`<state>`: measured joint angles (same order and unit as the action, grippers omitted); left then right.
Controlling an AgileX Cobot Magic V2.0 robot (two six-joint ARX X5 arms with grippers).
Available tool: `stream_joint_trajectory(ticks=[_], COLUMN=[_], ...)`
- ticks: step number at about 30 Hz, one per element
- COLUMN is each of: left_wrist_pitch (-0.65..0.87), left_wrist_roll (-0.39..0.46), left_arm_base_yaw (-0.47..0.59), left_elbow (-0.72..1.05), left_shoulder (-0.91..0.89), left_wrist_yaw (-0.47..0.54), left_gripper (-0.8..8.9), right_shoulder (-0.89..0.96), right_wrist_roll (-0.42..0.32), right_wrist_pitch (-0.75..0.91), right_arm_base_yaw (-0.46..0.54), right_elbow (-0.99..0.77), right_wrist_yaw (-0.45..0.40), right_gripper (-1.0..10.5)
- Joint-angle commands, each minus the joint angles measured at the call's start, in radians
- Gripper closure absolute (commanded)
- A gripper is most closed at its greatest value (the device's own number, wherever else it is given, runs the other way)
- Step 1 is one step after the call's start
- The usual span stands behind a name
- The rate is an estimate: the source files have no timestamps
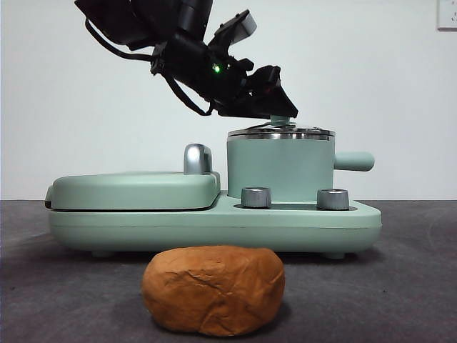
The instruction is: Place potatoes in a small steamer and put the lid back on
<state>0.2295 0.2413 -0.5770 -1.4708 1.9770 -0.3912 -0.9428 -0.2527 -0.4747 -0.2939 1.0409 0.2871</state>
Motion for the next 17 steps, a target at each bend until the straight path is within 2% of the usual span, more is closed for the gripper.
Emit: stream_joint_trajectory(ticks=[1,7,12,17], left_wrist_pitch=[0.026,0.033,0.029,0.028], left_wrist_roll=[-0.042,-0.052,-0.053,-0.053], left_arm_base_yaw=[-0.004,-0.004,0.001,0.001], left_elbow=[-0.029,-0.030,-0.030,-0.030], left_shoulder=[0.039,0.042,0.042,0.042], left_wrist_yaw=[0.002,0.002,0.003,0.003], left_gripper=[5.02,5.13,7.10,7.99], right_shoulder=[-0.003,-0.003,-0.003,-0.003], right_wrist_roll=[0.017,0.017,0.017,0.017], right_wrist_pitch=[0.010,0.010,0.010,0.010], right_arm_base_yaw=[-0.005,-0.005,-0.005,-0.005], right_elbow=[0.021,0.021,0.021,0.021], right_wrist_yaw=[0.000,0.000,0.000,0.000], right_gripper=[6.2,6.2,6.2,6.2])
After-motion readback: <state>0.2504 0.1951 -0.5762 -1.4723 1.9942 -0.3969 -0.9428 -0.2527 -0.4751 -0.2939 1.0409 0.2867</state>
